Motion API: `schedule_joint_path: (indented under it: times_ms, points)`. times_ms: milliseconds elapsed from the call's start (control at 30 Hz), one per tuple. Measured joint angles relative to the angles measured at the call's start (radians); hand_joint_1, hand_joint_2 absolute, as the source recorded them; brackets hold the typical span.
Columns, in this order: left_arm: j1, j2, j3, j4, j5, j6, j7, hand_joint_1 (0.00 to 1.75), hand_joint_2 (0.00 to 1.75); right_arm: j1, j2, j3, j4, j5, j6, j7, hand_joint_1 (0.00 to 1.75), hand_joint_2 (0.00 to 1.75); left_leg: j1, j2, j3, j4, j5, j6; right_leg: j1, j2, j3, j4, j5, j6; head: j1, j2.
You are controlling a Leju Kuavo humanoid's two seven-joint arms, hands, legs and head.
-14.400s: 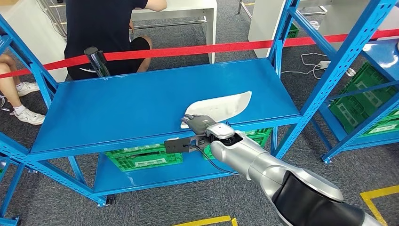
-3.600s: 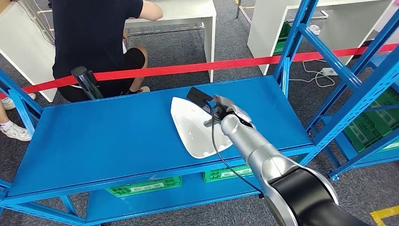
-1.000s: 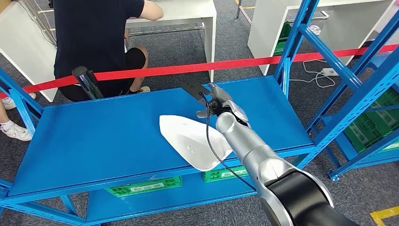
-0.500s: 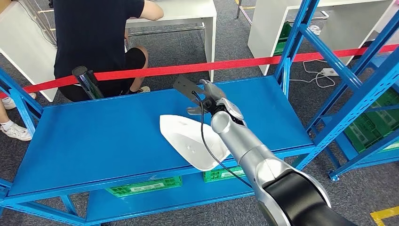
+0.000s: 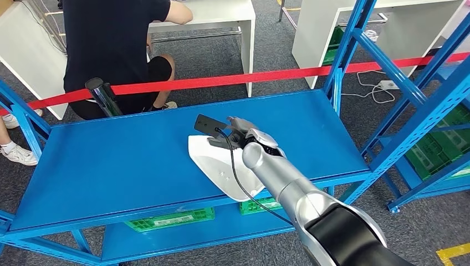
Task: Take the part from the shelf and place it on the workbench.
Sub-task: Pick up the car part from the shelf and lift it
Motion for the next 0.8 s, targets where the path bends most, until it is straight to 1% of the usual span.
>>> schedule_joint_path:
  times_ms: [100,800]
  points:
    - [0.000,0.000,0.000,0.000,0.000,0.000,0.000,0.00,0.00,0.001,0.000,0.009,0.003,0.003,0.002,0.011,0.00,1.75,0.000,0.000,0.000,0.000,0.000,0.000,0.000,0.000,0.000,0.000,0.000,0.000,0.000,0.000]
    - [0.000,0.000,0.007,0.000,-0.003,0.000,-0.003,0.00,0.00,0.003,0.000,0.019,0.025,0.002,0.002,0.045,0.00,1.75,0.000,0.000,0.000,0.000,0.000,0.000,0.000,0.000,-0.001,0.000,0.000,0.000,0.000,0.000]
